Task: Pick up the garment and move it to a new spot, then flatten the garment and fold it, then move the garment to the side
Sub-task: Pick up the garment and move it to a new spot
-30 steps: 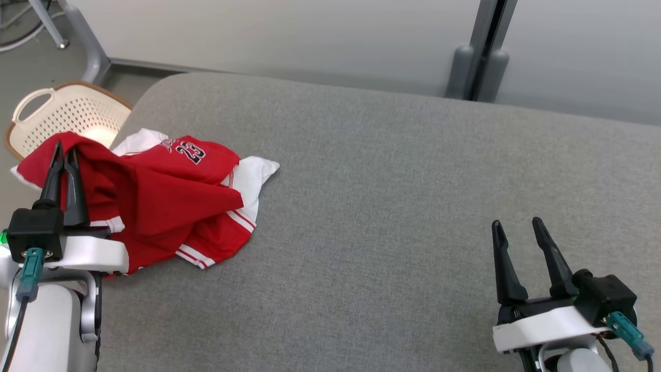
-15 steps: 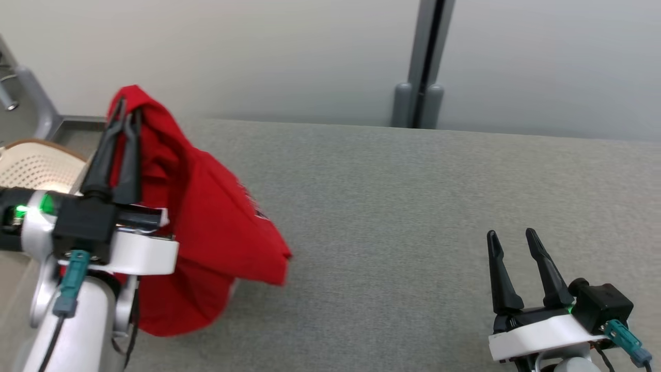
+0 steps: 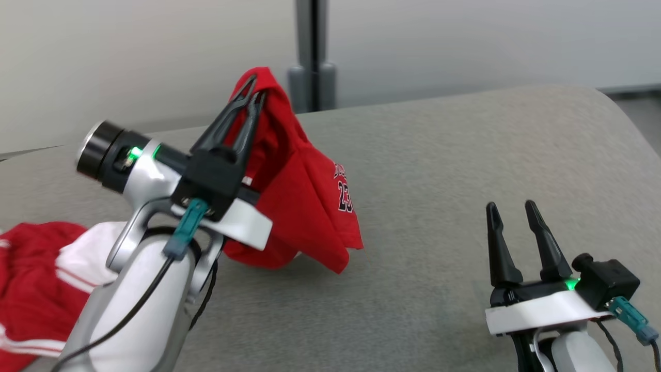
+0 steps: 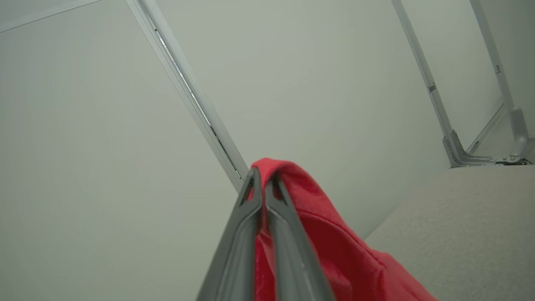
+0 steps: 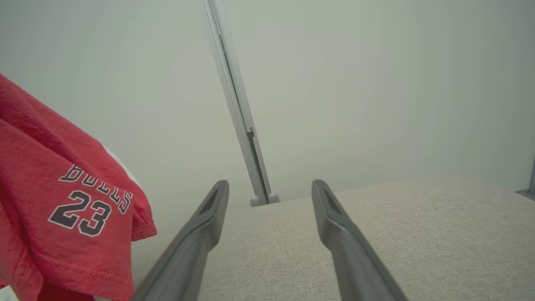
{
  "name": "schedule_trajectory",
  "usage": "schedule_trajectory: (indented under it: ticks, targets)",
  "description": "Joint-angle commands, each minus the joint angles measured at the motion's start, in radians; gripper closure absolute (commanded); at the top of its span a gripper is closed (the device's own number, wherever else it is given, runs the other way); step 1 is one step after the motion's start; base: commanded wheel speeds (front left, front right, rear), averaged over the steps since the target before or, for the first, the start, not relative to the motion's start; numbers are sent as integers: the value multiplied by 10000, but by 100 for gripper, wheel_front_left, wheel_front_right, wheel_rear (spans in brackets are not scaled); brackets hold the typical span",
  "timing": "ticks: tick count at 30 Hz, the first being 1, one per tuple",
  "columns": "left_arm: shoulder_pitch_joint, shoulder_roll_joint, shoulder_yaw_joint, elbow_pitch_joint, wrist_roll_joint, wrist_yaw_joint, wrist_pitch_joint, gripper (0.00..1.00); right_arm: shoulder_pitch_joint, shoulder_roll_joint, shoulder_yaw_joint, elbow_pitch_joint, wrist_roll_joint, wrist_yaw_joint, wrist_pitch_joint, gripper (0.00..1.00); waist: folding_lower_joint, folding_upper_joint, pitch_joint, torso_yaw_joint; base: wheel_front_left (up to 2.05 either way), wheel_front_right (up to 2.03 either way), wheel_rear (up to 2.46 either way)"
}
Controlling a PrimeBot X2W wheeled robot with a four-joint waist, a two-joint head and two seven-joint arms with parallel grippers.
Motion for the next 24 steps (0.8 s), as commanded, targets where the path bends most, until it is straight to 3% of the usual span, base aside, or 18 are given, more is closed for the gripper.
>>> schedule_trajectory:
  ticks: [1, 9, 10, 11, 12, 13, 16, 19, 24]
  targets:
    - [-591, -6, -170, 396, 170, -185, 93, 100, -258, -19, 88, -54, 130, 0, -12, 0, -1, 0, 794, -1213, 0, 0, 0]
    - [-3225, 227, -734, 3312, 606, -840, 378, 100, -1036, -16, 630, -170, 974, 0, -12, 0, -1, 0, 2026, -3284, 0, 0, 0]
    - [-3526, 262, -729, 3763, 623, -864, 362, 67, -1086, -13, 751, -166, 1074, 0, -12, 0, -1, 0, 2128, -3510, 0, 0, 0]
    - [-3526, 262, -729, 3763, 623, -864, 362, 67, -1086, -13, 751, -166, 1074, 0, -12, 0, -1, 0, 2128, -3510, 0, 0, 0]
    - [-3836, 281, -766, 4206, 697, -886, 253, 11, -1132, -11, 806, -170, 1167, 0, -12, 0, -1, 0, 2205, -3687, 0, 0, 0]
    - [-4309, 165, -747, 5072, 573, -902, 86, 0, -1196, -11, 961, -169, 1337, 0, -12, 0, -1, 0, 2329, -3995, 0, 0, 0]
    - [-4766, 82, -796, 5786, 598, -901, -174, 0, -1181, -11, 1064, -178, 1448, 0, -11, 0, -1, 0, 2388, -4163, 0, 0, 0]
    - [-5313, -16, -650, 6507, 501, -616, -777, 0, -1092, -10, 1095, -205, 1488, 0, -12, 0, -1, 0, 2391, -4151, 0, 0, 0]
    - [-5469, -111, -428, 7142, 272, -240, -1975, 0, -1001, -22, 913, -177, 1160, 0, -12, 0, -1, 0, 2153, -3480, 0, 0, 0]
